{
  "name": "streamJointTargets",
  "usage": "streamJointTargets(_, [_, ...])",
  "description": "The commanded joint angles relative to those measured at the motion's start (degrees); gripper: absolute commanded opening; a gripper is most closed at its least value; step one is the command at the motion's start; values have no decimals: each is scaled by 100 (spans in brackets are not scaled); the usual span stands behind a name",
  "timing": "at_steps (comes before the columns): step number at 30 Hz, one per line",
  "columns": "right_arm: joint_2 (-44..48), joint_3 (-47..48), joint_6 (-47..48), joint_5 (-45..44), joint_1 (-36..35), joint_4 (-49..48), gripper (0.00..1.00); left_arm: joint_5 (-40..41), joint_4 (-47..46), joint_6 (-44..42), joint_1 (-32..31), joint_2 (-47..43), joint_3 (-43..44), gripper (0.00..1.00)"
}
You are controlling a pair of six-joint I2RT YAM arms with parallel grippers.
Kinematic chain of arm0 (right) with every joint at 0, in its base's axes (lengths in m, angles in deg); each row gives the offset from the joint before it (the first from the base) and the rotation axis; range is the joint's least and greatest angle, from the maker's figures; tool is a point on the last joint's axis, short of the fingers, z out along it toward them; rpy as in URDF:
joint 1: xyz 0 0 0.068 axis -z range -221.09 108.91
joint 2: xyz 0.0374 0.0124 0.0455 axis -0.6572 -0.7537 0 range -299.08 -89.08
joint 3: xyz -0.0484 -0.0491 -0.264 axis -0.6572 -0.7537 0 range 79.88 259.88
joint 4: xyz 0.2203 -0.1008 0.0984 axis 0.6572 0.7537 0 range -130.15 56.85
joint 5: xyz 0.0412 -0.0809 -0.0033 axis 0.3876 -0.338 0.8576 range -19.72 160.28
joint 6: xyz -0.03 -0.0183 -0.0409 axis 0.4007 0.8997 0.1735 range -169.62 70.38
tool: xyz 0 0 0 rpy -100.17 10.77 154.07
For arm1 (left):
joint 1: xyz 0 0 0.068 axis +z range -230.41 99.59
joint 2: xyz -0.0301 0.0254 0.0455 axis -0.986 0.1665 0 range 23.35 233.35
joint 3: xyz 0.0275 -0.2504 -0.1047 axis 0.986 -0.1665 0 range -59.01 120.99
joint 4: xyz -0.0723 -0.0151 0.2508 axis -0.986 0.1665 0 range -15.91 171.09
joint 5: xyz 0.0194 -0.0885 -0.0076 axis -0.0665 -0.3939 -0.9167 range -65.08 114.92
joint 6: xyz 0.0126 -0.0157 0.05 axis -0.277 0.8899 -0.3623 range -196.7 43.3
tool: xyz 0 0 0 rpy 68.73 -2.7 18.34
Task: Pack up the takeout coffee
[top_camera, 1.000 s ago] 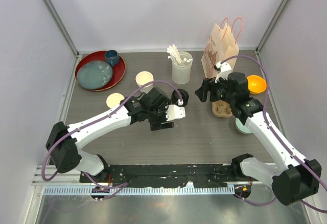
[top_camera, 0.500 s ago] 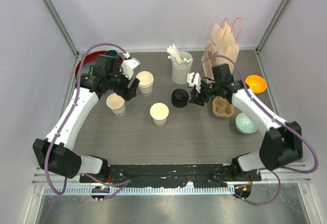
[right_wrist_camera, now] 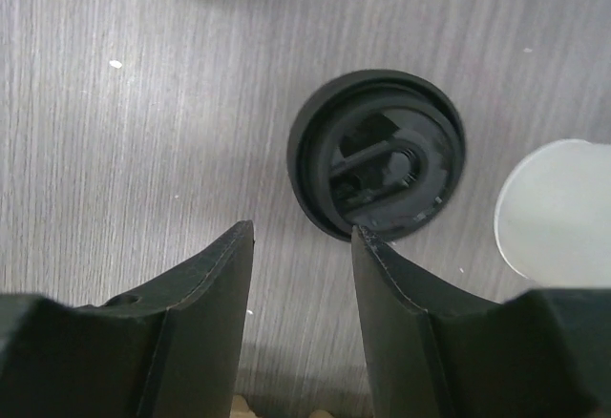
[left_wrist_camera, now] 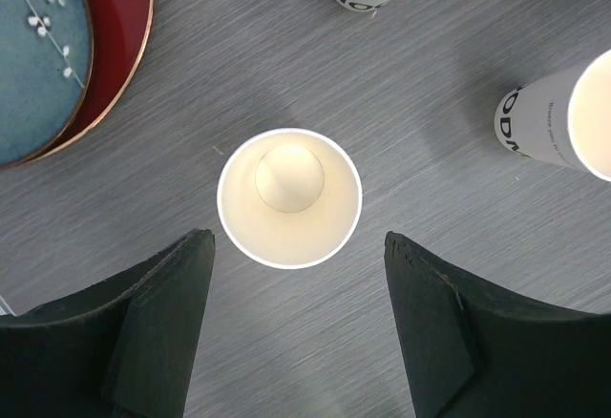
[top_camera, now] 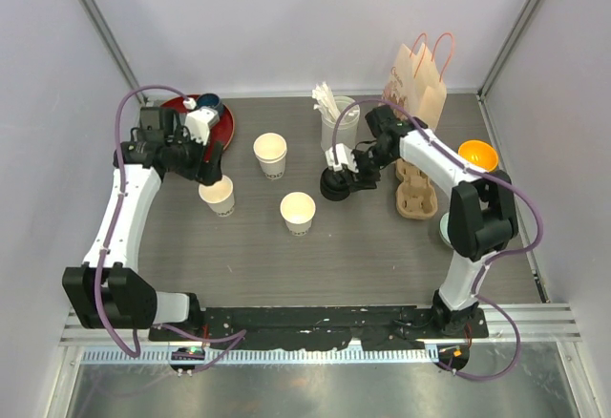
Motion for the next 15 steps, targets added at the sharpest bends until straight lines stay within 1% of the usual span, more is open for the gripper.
streamJointTargets(1, [-178,210,428,-250,-231,189,51,-124,4,97,93,66,-86,76])
streamJointTargets(6, [-319,289,401,-364,-363,-5,50,-115,21,62,93,48,-148,75])
streamJointTargets(15, [-547,535,375,-505,-364,126,48,-168,39,-17,93,4,-174,76])
